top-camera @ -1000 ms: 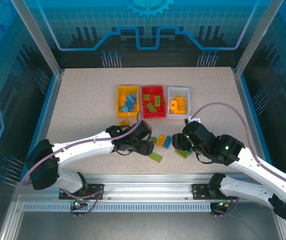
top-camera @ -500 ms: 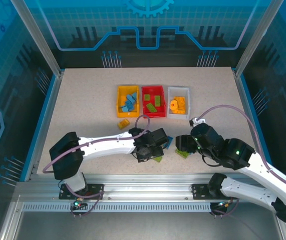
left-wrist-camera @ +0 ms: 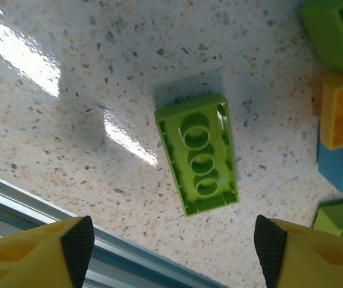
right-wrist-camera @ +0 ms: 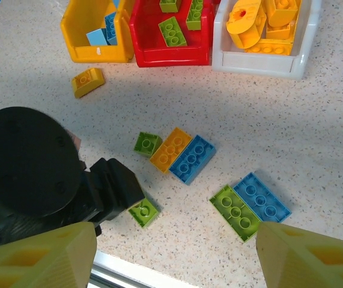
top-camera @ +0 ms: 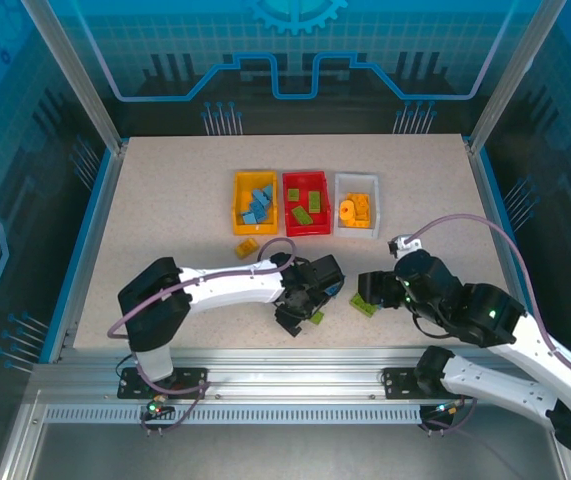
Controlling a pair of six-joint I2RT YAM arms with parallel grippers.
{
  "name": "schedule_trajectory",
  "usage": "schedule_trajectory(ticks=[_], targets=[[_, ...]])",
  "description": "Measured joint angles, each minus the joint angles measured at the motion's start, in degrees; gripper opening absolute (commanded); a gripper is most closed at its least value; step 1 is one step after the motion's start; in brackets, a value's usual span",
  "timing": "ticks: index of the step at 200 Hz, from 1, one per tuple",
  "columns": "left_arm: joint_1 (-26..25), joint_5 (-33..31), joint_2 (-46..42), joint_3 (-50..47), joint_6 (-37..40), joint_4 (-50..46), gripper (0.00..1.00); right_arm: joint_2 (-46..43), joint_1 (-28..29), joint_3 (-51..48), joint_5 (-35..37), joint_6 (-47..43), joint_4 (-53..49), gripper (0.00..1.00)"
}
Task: Sort the legos into containers by color
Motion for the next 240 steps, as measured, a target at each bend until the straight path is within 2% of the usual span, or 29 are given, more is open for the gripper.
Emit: schedule_trajectory(ticks=[65,138,188,240], targets=[[1.64,1.51,4.87,2.78,-5.07,1.68,0.69,-0.02,0.00,0.00,-0.02,0.02,-0.46,0.72],[2.01,1.95,7.61,3.72,-5.29,1.68,0.64,-0.02,0.00,0.00,-0.02,0.02,-0.59,0.73],[2.58,1.90,8.74,3.52,-5.22,1.86,0.46,0.02,0.00,0.00,-0.02,0.02,-0.59,0.73],[2.71,1.60,7.82,2.05,-5.20,2.78,0.39,0.04,0.00,0.00,-0.02,0.00,-0.44,0.74]])
